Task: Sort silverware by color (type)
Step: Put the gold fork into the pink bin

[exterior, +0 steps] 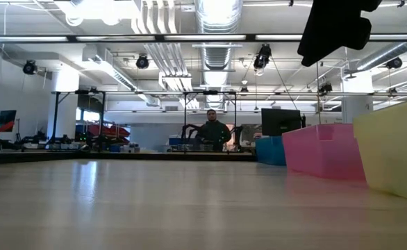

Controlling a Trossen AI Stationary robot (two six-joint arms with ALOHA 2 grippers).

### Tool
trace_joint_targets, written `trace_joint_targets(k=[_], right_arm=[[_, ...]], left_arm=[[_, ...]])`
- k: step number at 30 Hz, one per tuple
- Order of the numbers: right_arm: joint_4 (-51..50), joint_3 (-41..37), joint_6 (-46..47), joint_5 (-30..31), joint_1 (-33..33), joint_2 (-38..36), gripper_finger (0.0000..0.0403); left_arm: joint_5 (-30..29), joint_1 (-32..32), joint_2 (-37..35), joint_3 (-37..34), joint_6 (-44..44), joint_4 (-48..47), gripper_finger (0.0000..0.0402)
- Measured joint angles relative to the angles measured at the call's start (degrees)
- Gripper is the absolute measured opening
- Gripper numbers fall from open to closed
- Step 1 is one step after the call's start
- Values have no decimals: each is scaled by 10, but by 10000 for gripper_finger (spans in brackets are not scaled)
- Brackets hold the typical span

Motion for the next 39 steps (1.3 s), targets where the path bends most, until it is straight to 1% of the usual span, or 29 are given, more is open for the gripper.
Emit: trace_joint_targets(k=[5, 8, 11, 14, 16, 23, 27, 30, 32, 34, 36, 39], right_arm=[[1, -2, 0, 0, 0, 0, 121], [1, -4, -1, 0, 0, 0, 118], [1, -5, -1, 0, 0, 0, 119], [1, -5, -1, 0, 0, 0, 117], [1, -6, -1, 0, 0, 0, 114], [1, -6, -2, 0, 0, 0, 107], [1, -6, -9, 0, 0, 0, 109], [2, -6, -12, 0, 0, 0, 108], [13, -6, -18, 17, 0, 0, 106], [53, -11, -25, 51, 3, 0, 103], [111, -18, -52, 80, 4, 0, 100], [244, -34, -115, 115, 8, 0, 97]], left_arm=[[-6, 0, -2, -17, 0, 21, 129], [-6, 1, -3, -30, -1, 40, 116], [-3, 1, -3, -35, -4, 43, 79], [3, 2, -3, -35, -5, 51, 24], [6, 2, -4, -36, -9, 52, 8], [13, 11, -44, -41, -16, 36, 3], [-2, 25, -100, -39, -27, 9, 2], [-50, 35, -136, -41, -31, -8, 1], [-110, 42, -163, -39, -30, -1, 1], [-186, 49, -182, -39, -27, 3, 1], [-266, 54, -197, -39, -14, 11, 1], [-396, 58, -213, -39, 13, 25, 1]])
